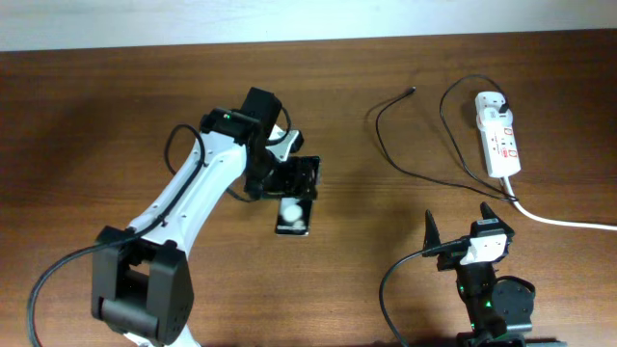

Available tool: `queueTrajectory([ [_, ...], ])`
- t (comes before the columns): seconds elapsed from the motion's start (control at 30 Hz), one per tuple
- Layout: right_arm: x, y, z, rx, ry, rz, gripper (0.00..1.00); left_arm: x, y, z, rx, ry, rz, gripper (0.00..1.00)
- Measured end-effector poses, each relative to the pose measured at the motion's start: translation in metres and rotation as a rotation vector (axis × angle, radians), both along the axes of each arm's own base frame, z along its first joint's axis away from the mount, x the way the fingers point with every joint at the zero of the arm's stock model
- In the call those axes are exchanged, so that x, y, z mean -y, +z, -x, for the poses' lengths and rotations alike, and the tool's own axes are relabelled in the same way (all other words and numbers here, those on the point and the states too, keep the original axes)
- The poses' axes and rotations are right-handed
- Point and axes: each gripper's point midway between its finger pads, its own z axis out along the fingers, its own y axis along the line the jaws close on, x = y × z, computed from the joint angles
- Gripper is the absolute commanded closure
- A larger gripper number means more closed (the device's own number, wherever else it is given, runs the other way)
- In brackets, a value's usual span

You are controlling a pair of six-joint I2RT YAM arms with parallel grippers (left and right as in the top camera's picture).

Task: Plug charger to phone and switch on socket
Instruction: 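Lift the phone with the left gripper and turn it upright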

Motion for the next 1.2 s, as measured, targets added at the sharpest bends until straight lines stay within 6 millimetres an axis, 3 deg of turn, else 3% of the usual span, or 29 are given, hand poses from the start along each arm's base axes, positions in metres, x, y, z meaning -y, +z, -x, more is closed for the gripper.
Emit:
queueTrajectory([
  [0.1, 0.000, 0.000, 0.000, 0.000, 0.000, 0.001, 0.01, 0.015, 0.004, 0.011, -0.058, -0.010, 0.107, 0.46],
  [0.27, 0.000, 0.000, 0.000, 0.000, 0.000, 0.000, 0.01, 0.051, 0.036, 0.014, -0.099, -0.042, 0.381, 0.49],
  [0.47, 0.000, 0.000, 0.000, 0.000, 0.000, 0.000, 0.01, 0.063, 0.056, 0.022, -0.221, 0.015, 0.496, 0.48],
  [0.57, 0.000, 0.000, 0.000, 0.000, 0.000, 0.000, 0.01, 0.061, 0.058, 0.020, -0.312, 0.115, 0.491, 0.55],
  [0.67, 0.000, 0.000, 0.000, 0.000, 0.000, 0.000, 0.01, 0.046, 0.061, 0.006, -0.404, 0.268, 0.492, 0.54],
  [0.83, 0.000, 0.000, 0.000, 0.000, 0.000, 0.000, 0.01, 0.019, 0.084, -0.015, -0.503, 0.395, 0.634, 0.55],
  [1.03, 0.000, 0.000, 0.000, 0.000, 0.000, 0.000, 0.01, 0.021, 0.118, -0.012, -0.629, 0.368, 0.807, 0.54],
  [1.2, 0.000, 0.000, 0.000, 0.000, 0.000, 0.000, 0.01, 0.022, 0.128, -0.010, -0.678, 0.364, 0.847, 0.57],
])
